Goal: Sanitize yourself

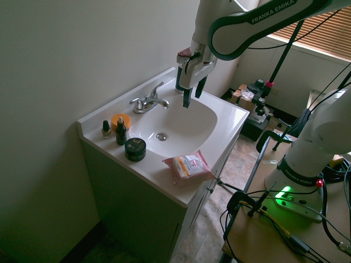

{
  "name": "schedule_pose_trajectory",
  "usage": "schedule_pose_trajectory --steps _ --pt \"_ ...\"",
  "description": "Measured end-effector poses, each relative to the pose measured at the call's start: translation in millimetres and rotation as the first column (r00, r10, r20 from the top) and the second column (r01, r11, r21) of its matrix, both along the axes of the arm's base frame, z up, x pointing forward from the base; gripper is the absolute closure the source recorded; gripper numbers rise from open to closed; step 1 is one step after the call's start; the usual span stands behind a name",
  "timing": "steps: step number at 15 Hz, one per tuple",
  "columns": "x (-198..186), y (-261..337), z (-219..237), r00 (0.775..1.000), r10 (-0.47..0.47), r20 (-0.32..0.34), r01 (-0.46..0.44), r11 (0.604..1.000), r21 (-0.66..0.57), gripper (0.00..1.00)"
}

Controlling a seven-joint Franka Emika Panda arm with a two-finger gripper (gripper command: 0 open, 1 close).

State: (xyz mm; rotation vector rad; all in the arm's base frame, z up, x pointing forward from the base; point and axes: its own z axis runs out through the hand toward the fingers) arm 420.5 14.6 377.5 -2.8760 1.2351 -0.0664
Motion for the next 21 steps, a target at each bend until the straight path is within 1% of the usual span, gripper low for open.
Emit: schedule_pose_trajectory --steps 5,6,8,9,12,15,17,21 --pt "3 0 0 1.000 -0.011 0.000 0.011 1.000 0.012 0.00" --pt "12 -3 7 1.000 -0.019 0.016 0.019 1.000 0.015 0.00" --pt "42 -18 35 0.996 -0.052 0.066 0.050 0.998 0.026 0.00" --pt "58 -29 50 0.994 -0.074 0.081 0.072 0.997 0.032 1.00" --pt "105 -66 81 0.982 -0.150 0.112 0.145 0.988 0.047 1.00" --pt "135 -113 91 0.967 -0.229 0.112 0.224 0.973 0.055 1.00" --pt "145 -141 94 0.956 -0.274 0.109 0.268 0.961 0.062 1.00" --pt "154 -167 85 0.944 -0.315 0.099 0.309 0.949 0.067 1.00"
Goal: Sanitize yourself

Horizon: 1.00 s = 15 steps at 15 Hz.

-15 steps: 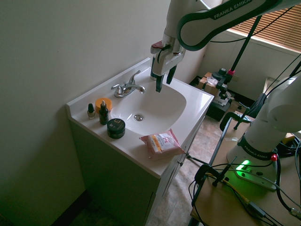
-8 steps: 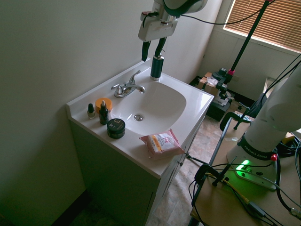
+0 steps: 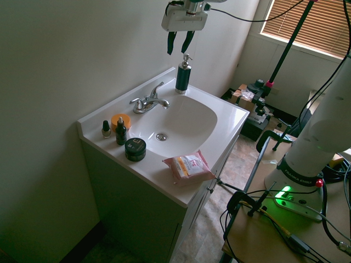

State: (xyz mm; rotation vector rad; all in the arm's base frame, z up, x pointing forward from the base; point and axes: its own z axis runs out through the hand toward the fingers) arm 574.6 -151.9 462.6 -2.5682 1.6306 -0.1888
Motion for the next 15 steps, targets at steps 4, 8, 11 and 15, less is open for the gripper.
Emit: schedule_pose_trajectory --steps 4,8,11,15 --pt "3 -36 -5 0.999 -0.046 0.003 0.046 0.999 0.005 1.00" --pt "2 -66 -11 0.997 -0.077 -0.004 0.077 0.997 0.011 1.00" --pt "3 -69 -16 0.997 -0.081 -0.010 0.082 0.997 0.013 1.00" --pt "2 -76 -16 0.995 -0.097 -0.006 0.097 0.995 0.019 1.00"
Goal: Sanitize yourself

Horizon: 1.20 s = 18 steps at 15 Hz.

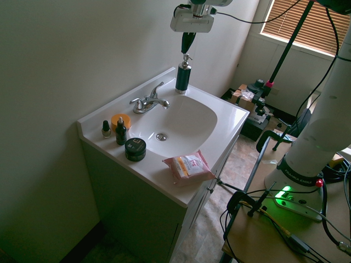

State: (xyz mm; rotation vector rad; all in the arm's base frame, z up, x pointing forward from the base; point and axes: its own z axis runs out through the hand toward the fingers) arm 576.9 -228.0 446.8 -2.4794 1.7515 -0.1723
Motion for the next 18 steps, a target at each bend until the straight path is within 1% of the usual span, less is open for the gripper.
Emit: schedule_pose_trajectory --steps 4,10,13,18 --pt "-6 -18 -5 1.000 -0.017 -0.006 0.017 1.000 0.004 1.00" --pt "-5 -15 -10 1.000 -0.013 -0.012 0.014 1.000 0.009 1.00" --pt "-3 -12 -20 1.000 -0.009 -0.016 0.009 1.000 0.007 1.00" --pt "-3 -12 -15 1.000 -0.009 0.001 0.009 1.000 0.012 1.00"
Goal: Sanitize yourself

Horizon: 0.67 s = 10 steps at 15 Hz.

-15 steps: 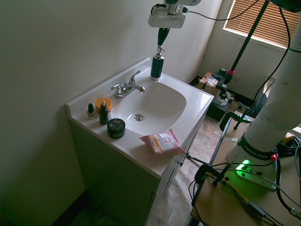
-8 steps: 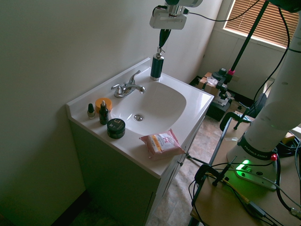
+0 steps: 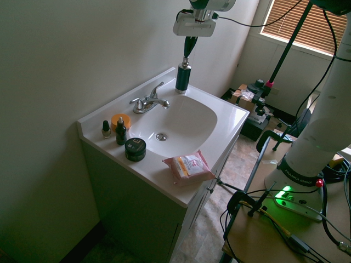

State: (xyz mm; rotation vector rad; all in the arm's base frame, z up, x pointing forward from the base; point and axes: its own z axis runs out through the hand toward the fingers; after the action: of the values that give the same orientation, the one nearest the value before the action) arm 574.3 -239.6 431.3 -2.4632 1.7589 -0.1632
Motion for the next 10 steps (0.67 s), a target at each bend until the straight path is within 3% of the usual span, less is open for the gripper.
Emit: schedule_pose_trajectory --steps 2,3,10 --pt "-4 5 14 0.999 0.025 0.020 -0.025 1.000 0.006 1.00" --pt "-8 11 18 0.999 0.040 0.024 -0.040 0.999 0.010 0.00" --pt "-61 85 7 0.983 0.183 -0.025 -0.182 0.983 0.017 0.00"
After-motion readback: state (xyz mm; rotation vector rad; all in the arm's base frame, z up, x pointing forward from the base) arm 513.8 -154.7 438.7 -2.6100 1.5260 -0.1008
